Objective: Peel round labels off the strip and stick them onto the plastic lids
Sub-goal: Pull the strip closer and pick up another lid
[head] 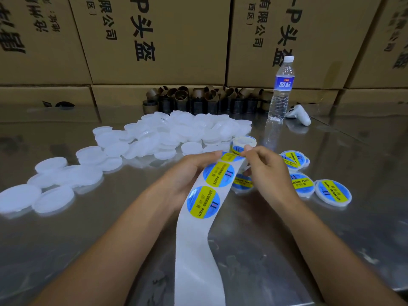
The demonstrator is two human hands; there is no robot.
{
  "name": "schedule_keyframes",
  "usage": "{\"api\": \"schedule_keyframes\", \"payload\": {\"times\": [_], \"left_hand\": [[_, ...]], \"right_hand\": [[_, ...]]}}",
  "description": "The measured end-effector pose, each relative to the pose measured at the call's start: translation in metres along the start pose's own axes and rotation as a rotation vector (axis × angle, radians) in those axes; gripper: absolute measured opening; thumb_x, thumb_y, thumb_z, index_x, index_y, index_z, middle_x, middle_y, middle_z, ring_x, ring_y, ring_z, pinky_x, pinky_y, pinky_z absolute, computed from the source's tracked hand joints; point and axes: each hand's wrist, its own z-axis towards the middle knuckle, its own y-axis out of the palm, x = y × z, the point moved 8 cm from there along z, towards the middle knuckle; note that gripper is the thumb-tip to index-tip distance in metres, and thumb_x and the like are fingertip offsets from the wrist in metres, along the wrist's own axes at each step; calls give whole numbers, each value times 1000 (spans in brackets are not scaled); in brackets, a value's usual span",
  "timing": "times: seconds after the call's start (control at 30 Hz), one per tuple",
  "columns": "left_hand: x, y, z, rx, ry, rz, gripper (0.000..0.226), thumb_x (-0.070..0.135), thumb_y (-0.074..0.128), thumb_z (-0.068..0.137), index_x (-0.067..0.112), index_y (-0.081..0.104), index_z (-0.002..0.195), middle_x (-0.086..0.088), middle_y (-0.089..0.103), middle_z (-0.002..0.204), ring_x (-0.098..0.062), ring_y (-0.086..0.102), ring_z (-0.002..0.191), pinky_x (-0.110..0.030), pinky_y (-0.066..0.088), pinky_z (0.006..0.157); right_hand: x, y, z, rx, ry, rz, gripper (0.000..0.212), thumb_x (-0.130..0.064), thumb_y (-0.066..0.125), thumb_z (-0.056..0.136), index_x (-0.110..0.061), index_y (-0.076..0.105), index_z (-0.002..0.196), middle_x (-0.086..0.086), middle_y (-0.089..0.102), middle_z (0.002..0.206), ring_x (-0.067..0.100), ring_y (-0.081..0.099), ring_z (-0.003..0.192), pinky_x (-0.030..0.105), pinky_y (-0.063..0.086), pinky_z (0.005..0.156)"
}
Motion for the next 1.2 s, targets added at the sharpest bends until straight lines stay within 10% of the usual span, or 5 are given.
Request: {"api": "schedule_keyframes", "payload": {"times": [0.23,0.47,0.7,0.93,1.2], "left_hand": [[1,-3,-2,43,-30,-66,60,43,51,80,6,61,126,-15,62,127,-33,60,108,-40,49,90],[4,9,-4,-11,38,-111,29,30,57,78,12,79,79,-6,73,74,-17,71,63,-23,54,54],[4,-9,-10,167,-48,10,47,6,50,90,10,66,45,0,52,43,-9,48,33,-11,36,35],[17,-24,-20,337,-79,377,18,-4,52,81,-3,64,94,-20,53,83,-23,44,60,-19,40,48],[46,19,-10,224,-13,558,27,29,64,90,3,70,89,-3,63,62,-11,55,45,-16,43,46]], "right_hand": [[23,3,1,-56,346,197,42,-40,35,100,-19,59,74,-5,61,47,12,56,42,22,43,46],[21,8,0,-125,309,165,12,-31,63,88,-19,61,89,1,60,77,6,54,46,22,44,48],[2,0,2,-39,-12,-53,39,-13,65,85,-30,50,118,-6,52,98,9,51,67,21,43,60],[-17,19,-10,-233,-204,-59,48,5,57,85,-35,58,110,-5,60,111,4,52,81,8,43,69],[-17,8,-8,-82,-225,-125,44,1,53,83,-20,51,120,-9,53,74,6,52,52,12,38,51]]}}
